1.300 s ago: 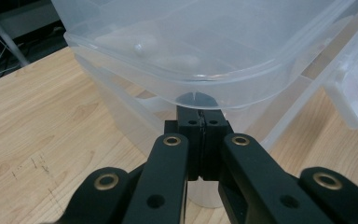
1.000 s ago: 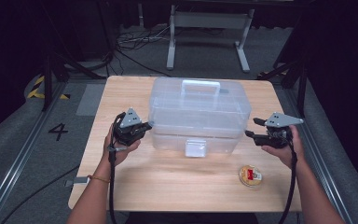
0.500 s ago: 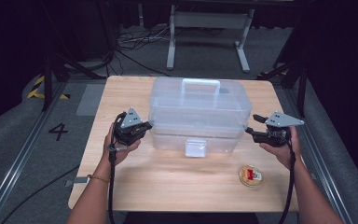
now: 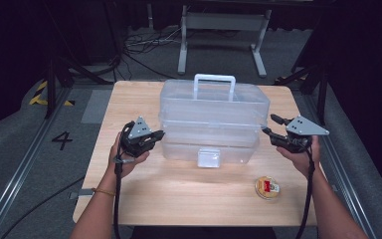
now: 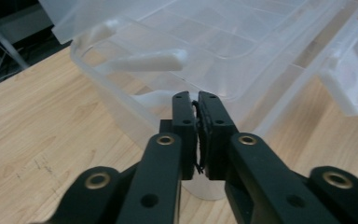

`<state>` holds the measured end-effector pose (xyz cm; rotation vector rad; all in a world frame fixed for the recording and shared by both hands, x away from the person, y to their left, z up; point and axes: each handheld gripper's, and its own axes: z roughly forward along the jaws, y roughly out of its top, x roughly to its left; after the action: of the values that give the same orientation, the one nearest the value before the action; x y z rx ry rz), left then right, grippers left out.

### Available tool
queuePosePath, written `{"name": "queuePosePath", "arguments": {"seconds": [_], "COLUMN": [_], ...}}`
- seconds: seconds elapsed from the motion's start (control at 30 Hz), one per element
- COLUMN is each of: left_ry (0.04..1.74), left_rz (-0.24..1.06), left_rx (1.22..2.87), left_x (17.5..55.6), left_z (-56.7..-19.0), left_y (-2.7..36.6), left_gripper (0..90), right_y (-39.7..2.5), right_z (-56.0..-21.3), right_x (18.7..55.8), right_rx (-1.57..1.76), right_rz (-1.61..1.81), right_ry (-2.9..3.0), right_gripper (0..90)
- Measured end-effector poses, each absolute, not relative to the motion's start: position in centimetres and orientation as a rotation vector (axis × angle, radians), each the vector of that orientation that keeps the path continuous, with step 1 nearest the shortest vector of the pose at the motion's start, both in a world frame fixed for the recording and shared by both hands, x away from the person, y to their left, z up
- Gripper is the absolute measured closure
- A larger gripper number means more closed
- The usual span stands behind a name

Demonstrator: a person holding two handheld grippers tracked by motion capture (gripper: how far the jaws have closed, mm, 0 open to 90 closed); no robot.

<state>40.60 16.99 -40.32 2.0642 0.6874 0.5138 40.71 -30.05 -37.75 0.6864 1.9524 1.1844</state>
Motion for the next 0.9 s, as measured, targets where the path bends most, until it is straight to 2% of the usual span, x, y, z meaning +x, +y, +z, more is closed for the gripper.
{"name": "queuePosePath", "arguments": {"seconds": [0.43,0.7,0.9], "left_ry": [0.620,0.518,0.453], "left_rz": [0.545,0.509,0.497], "left_rx": [2.123,2.174,2.214], "left_x": [39.3,38.4,38.1], "left_z": [-39.6,-39.1,-39.2], "left_y": [16.8,15.2,13.7], "left_gripper": [77.5,66.9,65.7], "right_y": [-28.8,-28.3,-28.1], "right_z": [-36.1,-35.3,-34.8], "right_x": [40.7,41.2,41.7], "right_rx": [0.619,0.672,0.734], "right_rz": [1.169,1.142,1.156], "right_ry": [1.888,1.831,1.811], "right_gripper": [64.5,68.3,70.7]}}
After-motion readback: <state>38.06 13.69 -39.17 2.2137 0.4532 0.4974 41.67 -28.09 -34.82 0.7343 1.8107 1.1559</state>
